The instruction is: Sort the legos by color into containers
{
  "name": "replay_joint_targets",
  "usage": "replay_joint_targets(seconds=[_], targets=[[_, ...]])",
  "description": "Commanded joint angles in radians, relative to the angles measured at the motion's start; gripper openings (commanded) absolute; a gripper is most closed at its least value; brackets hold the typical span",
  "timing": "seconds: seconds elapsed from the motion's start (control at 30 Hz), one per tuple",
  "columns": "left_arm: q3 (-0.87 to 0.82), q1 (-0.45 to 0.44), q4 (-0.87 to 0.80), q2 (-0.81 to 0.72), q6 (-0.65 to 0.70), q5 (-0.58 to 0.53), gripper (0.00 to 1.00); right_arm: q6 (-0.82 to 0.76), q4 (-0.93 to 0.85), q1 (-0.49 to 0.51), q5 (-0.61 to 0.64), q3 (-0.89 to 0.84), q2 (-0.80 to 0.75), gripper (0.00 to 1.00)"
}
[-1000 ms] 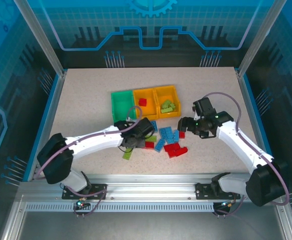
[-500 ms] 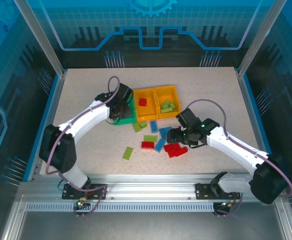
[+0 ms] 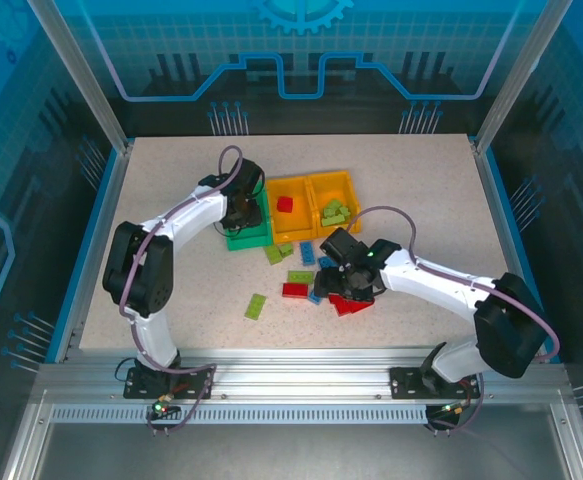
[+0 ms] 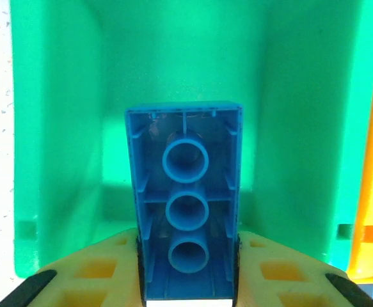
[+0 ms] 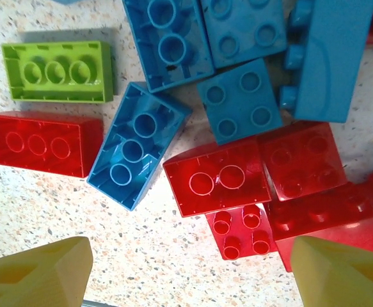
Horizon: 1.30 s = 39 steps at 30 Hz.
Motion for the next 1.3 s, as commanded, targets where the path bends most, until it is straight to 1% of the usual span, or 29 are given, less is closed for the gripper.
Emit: replay_joint_targets(seconds=[0.0, 0.13, 0.23, 0.37, 0.4, 0.43, 0.5, 0.53, 0.57, 0.6, 0.7, 0.8, 0.9, 1.13, 1.27], targets=[[0.027, 0.006, 0.013, 0.014, 0.008, 0.026, 0.3, 0.02, -0.045, 0.014, 0.047, 0.024, 0.011, 0.82], [0.027, 0.01, 0.019, 0.019, 0.007, 0.025, 0.32, -0.065, -0.121, 0.016, 0.135, 0.039, -0.009, 0.84], [0.029, 0.014, 0.022, 0.021, 0.0, 0.035, 0.36, -0.14, -0.146, 0.014, 0.185, 0.025, -0.031, 0.87], [0.028, 0.014, 0.017, 0.012, -0.009, 0.053, 0.45, -0.227, -0.09, -0.025, 0.135, -0.049, -0.064, 0.91], [0.021, 0.01, 0.02, -0.001, -0.01, 0.063, 0.48, -0.24, -0.073, -0.031, 0.132, -0.079, -0.076, 0.91], [0.013, 0.004, 0.023, -0.015, -0.007, 0.065, 0.55, -0.252, -0.059, -0.037, 0.132, -0.099, -0.088, 0.92], [-0.005, -0.013, 0.025, -0.054, 0.0, 0.055, 0.74, -0.275, -0.05, -0.056, 0.134, -0.123, -0.112, 0.93], [-0.016, -0.015, 0.03, -0.07, -0.002, 0.055, 0.82, -0.285, -0.047, -0.064, 0.132, -0.131, -0.118, 0.94], [-0.032, -0.017, 0.039, -0.087, -0.011, 0.061, 0.87, -0.301, -0.043, -0.077, 0.124, -0.142, -0.128, 0.94], [-0.046, -0.017, 0.046, -0.105, -0.021, 0.068, 0.9, -0.311, -0.043, -0.088, 0.12, -0.15, -0.132, 0.94], [-0.086, -0.019, 0.076, -0.152, -0.042, 0.097, 0.91, -0.33, -0.034, -0.125, 0.097, -0.176, -0.14, 0.94], [-0.124, -0.034, 0.105, -0.202, -0.053, 0.115, 0.94, -0.356, -0.009, -0.14, 0.069, -0.186, -0.13, 0.93], [-0.143, -0.052, 0.098, -0.236, -0.051, 0.11, 0.96, -0.38, 0.006, -0.135, 0.044, -0.182, -0.107, 0.91], [-0.242, -0.058, 0.085, -0.32, -0.063, 0.111, 0.96, -0.396, 0.02, -0.123, 0.045, -0.216, -0.121, 0.89], [-0.295, -0.058, 0.083, -0.361, -0.076, 0.11, 0.97, -0.411, 0.005, -0.122, 0.052, -0.203, -0.077, 0.87]])
